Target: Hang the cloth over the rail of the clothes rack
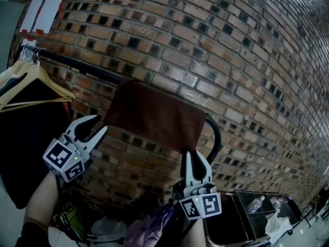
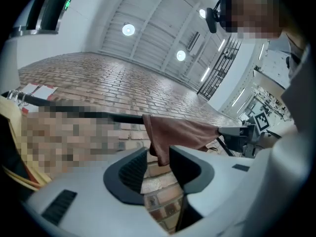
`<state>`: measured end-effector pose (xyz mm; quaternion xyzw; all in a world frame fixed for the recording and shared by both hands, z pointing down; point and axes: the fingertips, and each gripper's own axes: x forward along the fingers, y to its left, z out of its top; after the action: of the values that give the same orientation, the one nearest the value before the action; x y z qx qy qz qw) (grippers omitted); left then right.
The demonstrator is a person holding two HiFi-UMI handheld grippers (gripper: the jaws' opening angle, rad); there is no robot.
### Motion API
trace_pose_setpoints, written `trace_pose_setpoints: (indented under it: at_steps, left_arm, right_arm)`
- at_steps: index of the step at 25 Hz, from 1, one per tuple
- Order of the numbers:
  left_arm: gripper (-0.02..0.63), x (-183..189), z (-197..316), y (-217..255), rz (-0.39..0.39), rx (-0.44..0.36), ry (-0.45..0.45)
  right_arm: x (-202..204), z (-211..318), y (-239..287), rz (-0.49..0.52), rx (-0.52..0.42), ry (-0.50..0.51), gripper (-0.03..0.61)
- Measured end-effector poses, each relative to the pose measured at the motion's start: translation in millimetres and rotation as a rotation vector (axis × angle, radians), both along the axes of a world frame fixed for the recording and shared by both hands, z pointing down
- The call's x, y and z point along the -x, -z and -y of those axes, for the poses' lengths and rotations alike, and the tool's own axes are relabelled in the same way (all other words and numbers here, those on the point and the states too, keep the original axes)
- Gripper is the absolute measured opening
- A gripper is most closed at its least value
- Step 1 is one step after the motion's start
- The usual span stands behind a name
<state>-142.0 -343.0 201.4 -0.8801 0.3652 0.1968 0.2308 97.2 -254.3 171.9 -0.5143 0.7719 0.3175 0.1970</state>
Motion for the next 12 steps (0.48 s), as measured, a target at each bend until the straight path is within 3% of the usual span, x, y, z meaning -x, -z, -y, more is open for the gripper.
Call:
trace_pose_setpoints:
  at_steps: [5,9,12]
  left_arm:
    - [0.175,23,0,26,-0.002,-0.052,0.126]
    - [0.175,18,2,56,0.008,-0.052,0.178]
    - [0.175,7,12,70,0.058,-0.052,0.256]
  right_arm:
    - [-16,-12,6,0.038,-0.009,-0.039,0.066]
    - [-30,-7,17,0.096,0.012,-0.053,0.067]
    - [-28,7,24,0.104,0.064,-0.055,0.067]
